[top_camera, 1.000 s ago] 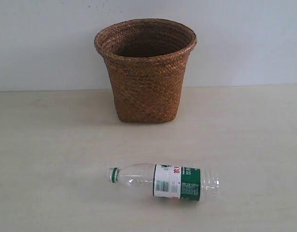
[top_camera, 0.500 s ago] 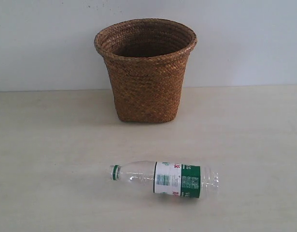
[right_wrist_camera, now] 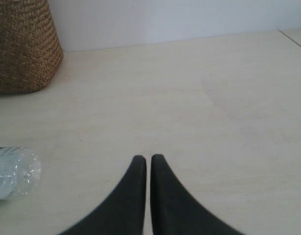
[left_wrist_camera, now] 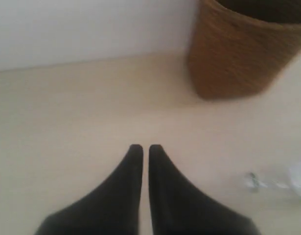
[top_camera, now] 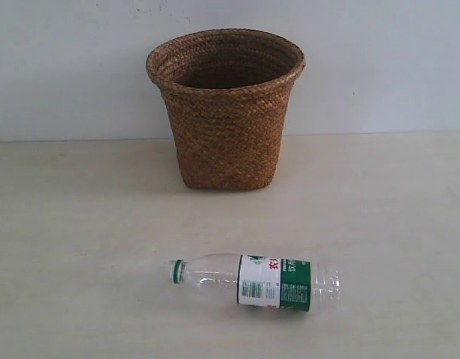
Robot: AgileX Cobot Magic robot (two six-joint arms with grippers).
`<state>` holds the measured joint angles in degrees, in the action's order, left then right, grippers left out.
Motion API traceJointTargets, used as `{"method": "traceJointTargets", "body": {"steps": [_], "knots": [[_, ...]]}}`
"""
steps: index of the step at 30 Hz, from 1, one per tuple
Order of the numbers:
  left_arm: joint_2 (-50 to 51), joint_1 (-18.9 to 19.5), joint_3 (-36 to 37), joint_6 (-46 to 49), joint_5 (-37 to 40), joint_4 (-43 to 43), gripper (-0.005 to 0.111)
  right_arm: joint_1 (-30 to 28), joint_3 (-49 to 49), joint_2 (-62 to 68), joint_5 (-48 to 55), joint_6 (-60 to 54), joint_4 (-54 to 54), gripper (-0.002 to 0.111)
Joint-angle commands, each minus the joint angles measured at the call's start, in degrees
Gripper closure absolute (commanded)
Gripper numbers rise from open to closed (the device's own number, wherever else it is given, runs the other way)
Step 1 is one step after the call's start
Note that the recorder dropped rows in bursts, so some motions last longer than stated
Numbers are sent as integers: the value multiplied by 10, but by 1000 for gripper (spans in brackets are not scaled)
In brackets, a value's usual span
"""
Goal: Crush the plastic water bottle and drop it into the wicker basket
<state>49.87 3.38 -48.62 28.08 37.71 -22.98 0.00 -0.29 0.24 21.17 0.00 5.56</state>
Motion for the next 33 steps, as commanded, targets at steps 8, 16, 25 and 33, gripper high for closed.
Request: {"method": "traceJointTargets", "body": {"steps": [8,16,25,33], "knots": [[201,-1,-17,428,159,-277,103,77,3,-2,-14,0,0,108],[415,-104,-17,764,158,-327,94,86,3,-2,-14,0,0,108],[489,-237,-22,872,-68,-351,23,86,3,-2,-13,0,0,108],[554,-247,-62,916,-64,-346,23,86,3,-2,-13,0,0,108]]}}
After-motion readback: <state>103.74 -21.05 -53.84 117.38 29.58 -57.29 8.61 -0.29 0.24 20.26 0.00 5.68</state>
